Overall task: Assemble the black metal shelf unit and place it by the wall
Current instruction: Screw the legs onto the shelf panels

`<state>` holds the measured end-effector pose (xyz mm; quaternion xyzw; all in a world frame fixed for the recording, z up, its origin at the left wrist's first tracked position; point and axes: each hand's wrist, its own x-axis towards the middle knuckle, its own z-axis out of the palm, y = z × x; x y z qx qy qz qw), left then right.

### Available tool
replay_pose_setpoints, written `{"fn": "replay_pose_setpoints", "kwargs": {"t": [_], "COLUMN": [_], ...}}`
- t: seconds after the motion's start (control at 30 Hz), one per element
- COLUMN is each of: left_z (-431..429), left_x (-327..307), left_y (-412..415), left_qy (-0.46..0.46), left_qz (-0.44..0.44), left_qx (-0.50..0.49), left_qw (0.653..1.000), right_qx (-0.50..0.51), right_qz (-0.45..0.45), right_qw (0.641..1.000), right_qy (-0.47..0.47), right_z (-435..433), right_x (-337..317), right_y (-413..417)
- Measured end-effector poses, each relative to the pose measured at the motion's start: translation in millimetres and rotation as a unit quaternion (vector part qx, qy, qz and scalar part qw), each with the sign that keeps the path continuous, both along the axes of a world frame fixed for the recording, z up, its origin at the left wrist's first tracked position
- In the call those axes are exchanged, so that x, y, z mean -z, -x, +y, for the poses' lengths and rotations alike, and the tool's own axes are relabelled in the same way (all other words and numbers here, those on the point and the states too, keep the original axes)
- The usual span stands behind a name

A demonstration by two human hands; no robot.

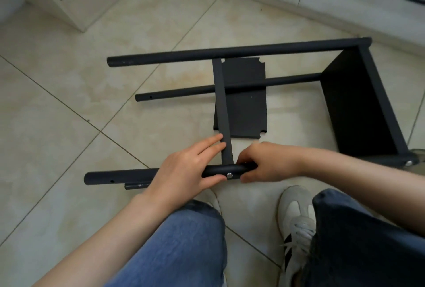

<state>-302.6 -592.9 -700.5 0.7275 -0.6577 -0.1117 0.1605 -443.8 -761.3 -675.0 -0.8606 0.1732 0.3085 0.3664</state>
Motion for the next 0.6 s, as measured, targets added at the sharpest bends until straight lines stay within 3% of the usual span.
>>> {"fn": "replay_pose_setpoints", "kwargs": {"t": [0.2, 0.3, 0.5, 0.6], "left_z": [23, 27, 33, 26], "left_x": [-15, -33, -54, -57], "left_y": [8, 13, 19, 13], "left_qy": [0.022, 0.059, -0.053, -0.048], "left_qz": [0.082, 0.145, 0.345, 0.461], "left_qx": [-0.124, -0.208, -0.343, -0.42], "left_qw": [0.989, 0.966, 0.872, 0.78], "right_qx": [0.02, 0.032, 0.062, 0.085], "right_qz": [-0.029, -0.043, -0.113, -0.142], "right_qw": [0.999, 0.998, 0.991, 0.985], "right_qy": [0.034, 0.04, 0.043, 0.039], "right_z": [12, 15, 10, 4], "right_x": [-1, -2, -8, -16], "right_y": [12, 15, 11, 3]}}
